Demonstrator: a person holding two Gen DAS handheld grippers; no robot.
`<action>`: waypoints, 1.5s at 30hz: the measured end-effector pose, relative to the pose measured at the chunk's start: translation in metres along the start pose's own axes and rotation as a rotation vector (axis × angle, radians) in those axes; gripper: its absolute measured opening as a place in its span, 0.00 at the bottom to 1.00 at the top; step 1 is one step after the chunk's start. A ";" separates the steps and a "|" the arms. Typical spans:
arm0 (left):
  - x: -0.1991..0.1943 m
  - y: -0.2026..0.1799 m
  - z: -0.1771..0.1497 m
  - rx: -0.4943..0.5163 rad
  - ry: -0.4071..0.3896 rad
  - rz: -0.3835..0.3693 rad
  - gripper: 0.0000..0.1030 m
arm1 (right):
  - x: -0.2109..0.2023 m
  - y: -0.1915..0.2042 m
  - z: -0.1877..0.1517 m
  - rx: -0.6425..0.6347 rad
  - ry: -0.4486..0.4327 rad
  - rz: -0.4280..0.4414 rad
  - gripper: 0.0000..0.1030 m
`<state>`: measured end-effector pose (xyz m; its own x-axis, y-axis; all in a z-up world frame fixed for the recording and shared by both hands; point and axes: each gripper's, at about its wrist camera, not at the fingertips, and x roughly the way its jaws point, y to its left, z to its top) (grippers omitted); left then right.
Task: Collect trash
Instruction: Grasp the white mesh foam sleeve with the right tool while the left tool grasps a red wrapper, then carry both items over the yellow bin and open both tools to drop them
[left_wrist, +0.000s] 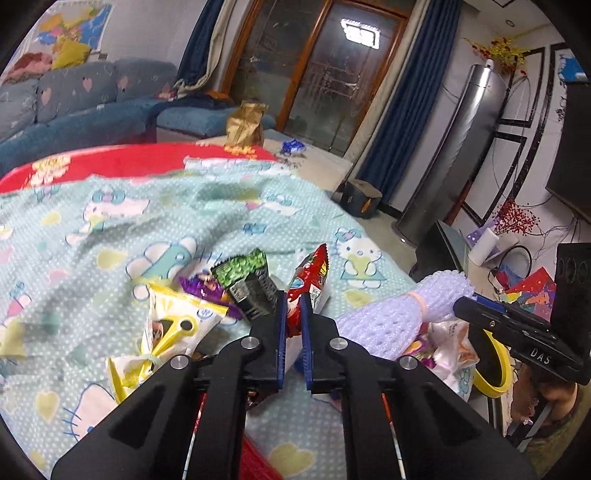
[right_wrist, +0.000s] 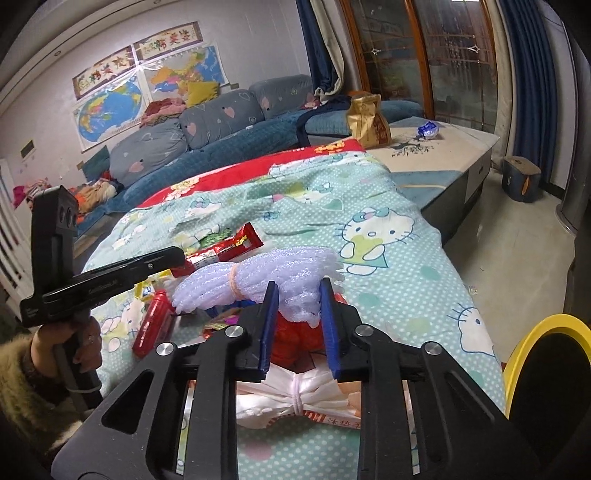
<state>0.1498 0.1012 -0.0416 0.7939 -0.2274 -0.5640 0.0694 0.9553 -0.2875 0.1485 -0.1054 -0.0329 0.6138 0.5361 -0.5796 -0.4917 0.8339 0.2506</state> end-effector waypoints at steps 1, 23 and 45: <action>-0.003 -0.002 0.001 0.003 -0.009 -0.001 0.07 | -0.001 0.000 0.001 -0.002 -0.005 0.002 0.16; -0.033 -0.083 0.019 0.077 -0.117 -0.137 0.06 | -0.086 -0.065 0.008 0.079 -0.210 -0.217 0.15; 0.007 -0.183 -0.009 0.214 -0.025 -0.278 0.06 | -0.152 -0.158 -0.036 0.272 -0.231 -0.485 0.15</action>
<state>0.1377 -0.0770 0.0000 0.7415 -0.4821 -0.4667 0.4077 0.8761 -0.2573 0.1102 -0.3232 -0.0127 0.8618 0.0751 -0.5016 0.0352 0.9777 0.2069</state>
